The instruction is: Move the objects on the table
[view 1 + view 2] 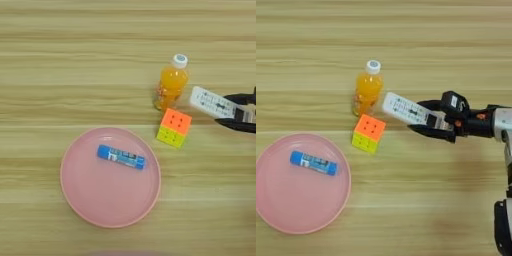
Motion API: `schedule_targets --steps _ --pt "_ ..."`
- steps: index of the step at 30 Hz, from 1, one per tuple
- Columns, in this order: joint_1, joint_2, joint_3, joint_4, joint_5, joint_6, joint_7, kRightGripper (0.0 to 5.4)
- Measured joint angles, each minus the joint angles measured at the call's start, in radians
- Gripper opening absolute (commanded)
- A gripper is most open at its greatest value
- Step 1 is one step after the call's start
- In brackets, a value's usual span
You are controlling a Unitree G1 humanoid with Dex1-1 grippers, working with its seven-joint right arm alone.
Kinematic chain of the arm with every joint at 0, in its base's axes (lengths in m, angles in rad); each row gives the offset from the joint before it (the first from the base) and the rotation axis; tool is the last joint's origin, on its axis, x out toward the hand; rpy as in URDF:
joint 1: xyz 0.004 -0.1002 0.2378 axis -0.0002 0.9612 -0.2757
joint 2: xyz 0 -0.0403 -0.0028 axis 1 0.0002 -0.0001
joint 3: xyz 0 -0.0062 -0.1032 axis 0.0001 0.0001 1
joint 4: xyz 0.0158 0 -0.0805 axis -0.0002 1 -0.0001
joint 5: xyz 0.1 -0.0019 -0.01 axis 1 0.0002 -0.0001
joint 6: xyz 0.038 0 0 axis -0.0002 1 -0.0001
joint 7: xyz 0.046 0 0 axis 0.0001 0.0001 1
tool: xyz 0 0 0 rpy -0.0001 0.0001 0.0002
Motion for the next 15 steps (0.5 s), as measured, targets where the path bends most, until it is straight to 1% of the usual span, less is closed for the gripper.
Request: schedule_targets --steps 7,15 --pt "-0.019 0.003 0.012 0.085 -0.064 -0.042 -0.030 2.90" --pt "-0.021 0.020 0.038 0.142 -0.124 -0.054 -0.085 2.90"
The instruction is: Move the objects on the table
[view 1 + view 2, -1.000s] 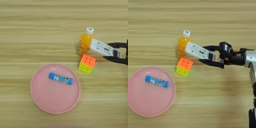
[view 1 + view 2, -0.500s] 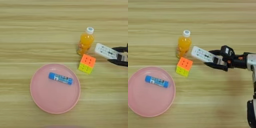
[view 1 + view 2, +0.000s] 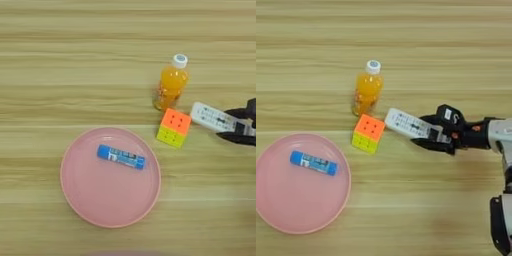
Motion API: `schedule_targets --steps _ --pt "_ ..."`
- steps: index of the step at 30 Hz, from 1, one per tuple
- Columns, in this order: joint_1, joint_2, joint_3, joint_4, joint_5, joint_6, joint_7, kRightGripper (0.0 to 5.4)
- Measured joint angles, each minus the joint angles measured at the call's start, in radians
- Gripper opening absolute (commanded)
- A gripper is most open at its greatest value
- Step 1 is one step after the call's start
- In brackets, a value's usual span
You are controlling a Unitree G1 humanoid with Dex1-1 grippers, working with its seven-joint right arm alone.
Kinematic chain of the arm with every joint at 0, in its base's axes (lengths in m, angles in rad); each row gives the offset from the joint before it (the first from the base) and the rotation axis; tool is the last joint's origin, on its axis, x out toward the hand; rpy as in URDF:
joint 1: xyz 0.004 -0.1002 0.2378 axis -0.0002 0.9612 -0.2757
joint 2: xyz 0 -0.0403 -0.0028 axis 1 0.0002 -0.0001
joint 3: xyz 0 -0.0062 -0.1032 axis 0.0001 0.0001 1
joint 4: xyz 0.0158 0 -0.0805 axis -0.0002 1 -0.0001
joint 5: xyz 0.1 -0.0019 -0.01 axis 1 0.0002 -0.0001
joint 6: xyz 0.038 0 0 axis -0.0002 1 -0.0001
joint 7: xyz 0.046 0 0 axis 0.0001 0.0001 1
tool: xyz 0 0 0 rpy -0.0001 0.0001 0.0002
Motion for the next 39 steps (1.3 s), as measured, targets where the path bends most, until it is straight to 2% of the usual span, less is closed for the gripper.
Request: schedule_targets --steps 11,18,20,31,36,39 --pt "0.000 0.015 0.026 0.029 -0.054 -0.020 -0.032 2.90" --pt "0.004 0.019 0.039 0.037 -0.066 -0.033 -0.046 2.90" --pt "0.004 0.019 0.040 0.037 -0.069 -0.035 -0.047 3.27" --pt "0.004 0.019 0.037 0.037 -0.069 -0.036 -0.048 4.33" --pt "0.003 0.025 0.022 0.036 -0.050 -0.034 -0.039 4.89" --pt "0.001 0.028 -0.002 0.029 -0.015 -0.031 -0.015 5.15"
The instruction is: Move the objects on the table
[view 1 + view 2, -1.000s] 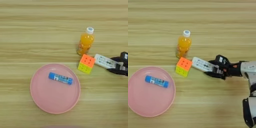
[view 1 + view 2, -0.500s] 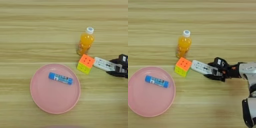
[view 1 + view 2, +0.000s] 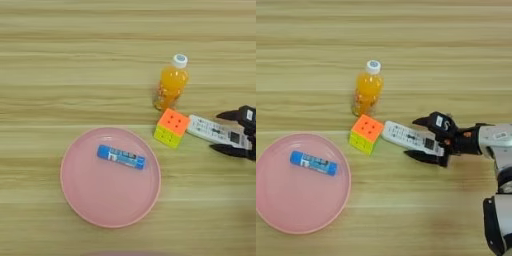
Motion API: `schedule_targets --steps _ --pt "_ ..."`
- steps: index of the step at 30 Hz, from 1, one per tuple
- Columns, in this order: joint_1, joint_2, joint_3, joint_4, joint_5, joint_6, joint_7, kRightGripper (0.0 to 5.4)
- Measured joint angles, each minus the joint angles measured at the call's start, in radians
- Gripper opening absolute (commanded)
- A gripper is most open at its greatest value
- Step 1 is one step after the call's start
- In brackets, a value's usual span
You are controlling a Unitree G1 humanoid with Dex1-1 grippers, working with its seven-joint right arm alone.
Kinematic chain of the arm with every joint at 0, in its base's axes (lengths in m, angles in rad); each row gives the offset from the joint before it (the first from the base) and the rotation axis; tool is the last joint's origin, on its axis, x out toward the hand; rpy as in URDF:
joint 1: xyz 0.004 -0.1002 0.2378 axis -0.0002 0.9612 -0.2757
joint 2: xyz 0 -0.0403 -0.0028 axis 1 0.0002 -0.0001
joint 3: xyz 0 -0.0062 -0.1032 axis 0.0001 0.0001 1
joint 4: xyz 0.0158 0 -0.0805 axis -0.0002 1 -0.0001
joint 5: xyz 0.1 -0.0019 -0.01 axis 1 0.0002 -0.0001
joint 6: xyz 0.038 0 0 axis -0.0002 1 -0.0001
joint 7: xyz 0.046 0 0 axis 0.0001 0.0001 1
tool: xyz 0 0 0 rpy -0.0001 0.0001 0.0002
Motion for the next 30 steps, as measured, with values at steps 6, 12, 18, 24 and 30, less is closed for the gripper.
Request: schedule_targets --steps 6,12,18,24,30 --pt "-0.018 0.009 -0.050 -0.037 0.077 0.023 0.056 5.37" --pt "-0.035 0.026 -0.101 -0.104 0.165 0.088 0.127 5.37" --pt "-0.029 0.069 -0.127 -0.233 0.245 0.158 0.138 5.37" --pt "-0.002 0.143 -0.137 -0.365 0.271 0.249 0.021 5.37" --pt "0.009 0.218 -0.112 -0.447 0.243 0.341 -0.139 5.37"
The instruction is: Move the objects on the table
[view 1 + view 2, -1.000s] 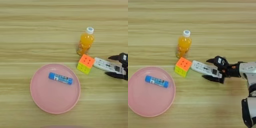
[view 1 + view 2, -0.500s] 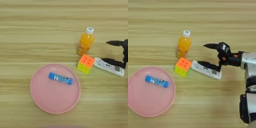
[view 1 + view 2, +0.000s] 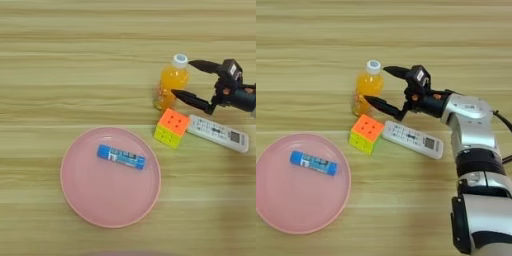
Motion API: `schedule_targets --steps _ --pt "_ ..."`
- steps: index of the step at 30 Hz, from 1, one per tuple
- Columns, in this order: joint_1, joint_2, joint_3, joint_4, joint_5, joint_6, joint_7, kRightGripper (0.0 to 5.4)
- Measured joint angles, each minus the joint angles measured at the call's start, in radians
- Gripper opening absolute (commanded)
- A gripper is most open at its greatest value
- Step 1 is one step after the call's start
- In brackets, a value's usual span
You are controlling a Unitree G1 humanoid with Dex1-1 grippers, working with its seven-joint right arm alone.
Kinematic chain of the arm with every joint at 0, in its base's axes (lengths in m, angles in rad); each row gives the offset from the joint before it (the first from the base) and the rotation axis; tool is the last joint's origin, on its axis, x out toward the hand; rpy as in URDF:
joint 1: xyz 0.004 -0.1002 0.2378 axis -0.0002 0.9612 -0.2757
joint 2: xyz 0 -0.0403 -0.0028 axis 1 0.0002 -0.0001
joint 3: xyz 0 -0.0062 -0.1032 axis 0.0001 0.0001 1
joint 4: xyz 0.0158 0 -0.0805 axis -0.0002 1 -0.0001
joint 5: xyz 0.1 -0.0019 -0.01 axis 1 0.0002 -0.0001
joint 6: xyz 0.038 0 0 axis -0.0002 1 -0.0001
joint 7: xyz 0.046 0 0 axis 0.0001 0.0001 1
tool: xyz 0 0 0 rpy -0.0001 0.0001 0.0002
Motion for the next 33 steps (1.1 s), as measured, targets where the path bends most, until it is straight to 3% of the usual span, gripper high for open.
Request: schedule_targets --steps 6,10,14,20,26,33 --pt "-0.002 0.051 0.025 0.014 -0.050 0.066 -0.157 5.37" --pt "-0.007 0.091 0.042 0.021 -0.067 0.079 -0.217 5.37" --pt "-0.007 0.115 0.046 0.020 -0.067 0.097 -0.231 5.37" --pt "-0.025 0.159 0.046 0.029 -0.063 0.111 -0.263 4.63" --pt "-0.039 0.168 0.044 0.055 -0.063 0.110 -0.283 3.84" --pt "-0.046 0.173 0.043 0.073 -0.063 0.106 -0.287 3.41"
